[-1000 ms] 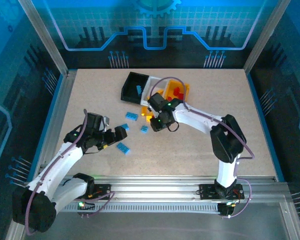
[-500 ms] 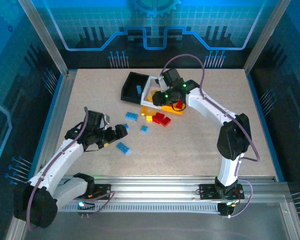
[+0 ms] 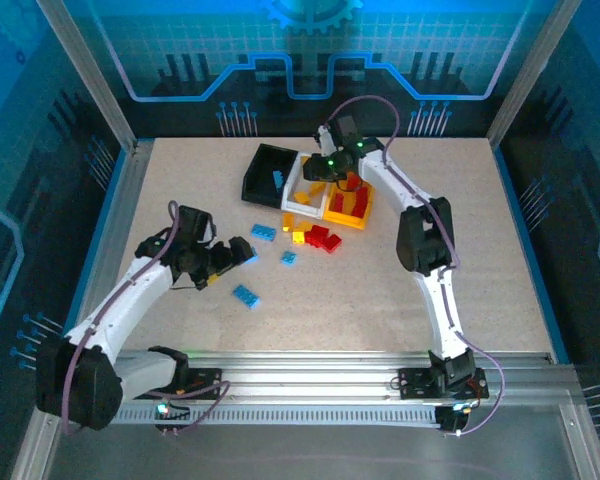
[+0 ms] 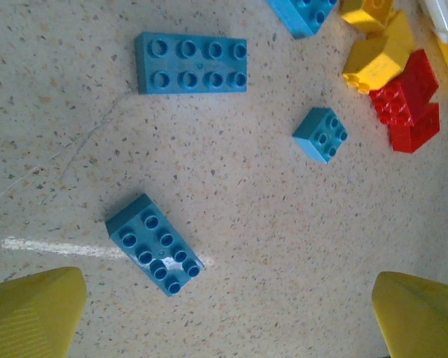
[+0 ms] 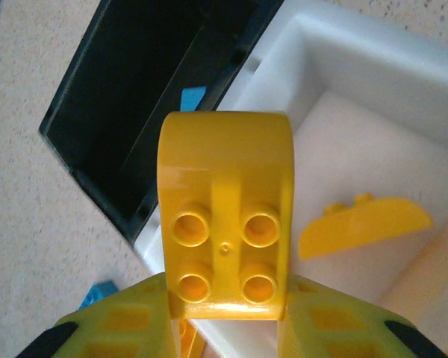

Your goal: Sort the legos into containers by color

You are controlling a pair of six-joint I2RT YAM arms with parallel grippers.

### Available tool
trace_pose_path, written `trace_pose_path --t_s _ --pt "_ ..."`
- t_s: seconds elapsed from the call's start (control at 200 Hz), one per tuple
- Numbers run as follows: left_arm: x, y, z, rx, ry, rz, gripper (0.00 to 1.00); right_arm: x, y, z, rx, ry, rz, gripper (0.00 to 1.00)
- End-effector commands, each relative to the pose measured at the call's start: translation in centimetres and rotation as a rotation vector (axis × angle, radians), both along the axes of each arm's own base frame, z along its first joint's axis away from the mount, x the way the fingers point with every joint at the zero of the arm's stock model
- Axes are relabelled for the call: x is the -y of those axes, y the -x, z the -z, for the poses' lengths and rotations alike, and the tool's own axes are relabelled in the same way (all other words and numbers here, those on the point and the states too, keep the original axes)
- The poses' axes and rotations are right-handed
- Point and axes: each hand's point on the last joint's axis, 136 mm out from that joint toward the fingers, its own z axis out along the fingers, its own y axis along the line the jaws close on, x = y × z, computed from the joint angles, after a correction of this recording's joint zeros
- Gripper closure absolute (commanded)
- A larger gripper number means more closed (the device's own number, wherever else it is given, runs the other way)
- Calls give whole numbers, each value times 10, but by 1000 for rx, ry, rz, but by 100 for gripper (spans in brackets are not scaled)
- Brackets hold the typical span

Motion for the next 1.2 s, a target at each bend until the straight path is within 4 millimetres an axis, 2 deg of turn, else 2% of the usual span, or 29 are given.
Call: trace_pose_path --t_s 0.0,0.085,0.195,0.32,0.415,0.55,0.595,0.61,0.63,0.69,0.85,0.981,1.076,1.196 --pt "-9 -7 0 -67 -27 -78 1 0 -14 4 -22 -39 -1 67" --pt "-9 -15 -1 -95 -37 -101 1 1 -19 15 -36 -37 2 64" --pt "-10 -25 0 -130 -47 -130 1 3 -22 19 -40 -39 14 62" --pt "-11 -34 5 -152 -67 -135 1 8 -24 21 -41 -21 28 49" --pt "-9 -42 9 -153 -75 -109 1 8 -19 11 -34 -18 18 40" --pt "-3 -53 18 -160 -57 -53 1 8 -1 -24 28 31 1 38" --pt "-4 -53 20 -170 -63 -42 1 7 9 -40 46 35 -3 38" --pt "-4 -53 20 -168 -64 -37 1 6 12 -40 43 39 -7 38" --pt "-4 -53 20 -165 -66 -32 1 5 18 -57 69 34 -13 38" --pt "-6 -51 21 -148 -83 -16 1 0 35 -72 104 56 -48 38" --pt "-13 -33 35 -138 -136 46 1 -11 100 -92 142 80 -113 38" --pt "-17 -21 39 -143 -182 104 1 -10 150 -109 247 122 -175 37" --pt "-21 -20 49 -170 -214 113 1 -2 175 -115 289 135 -200 34" --pt "-23 -33 59 -192 -236 95 1 8 193 -122 330 83 -192 26"
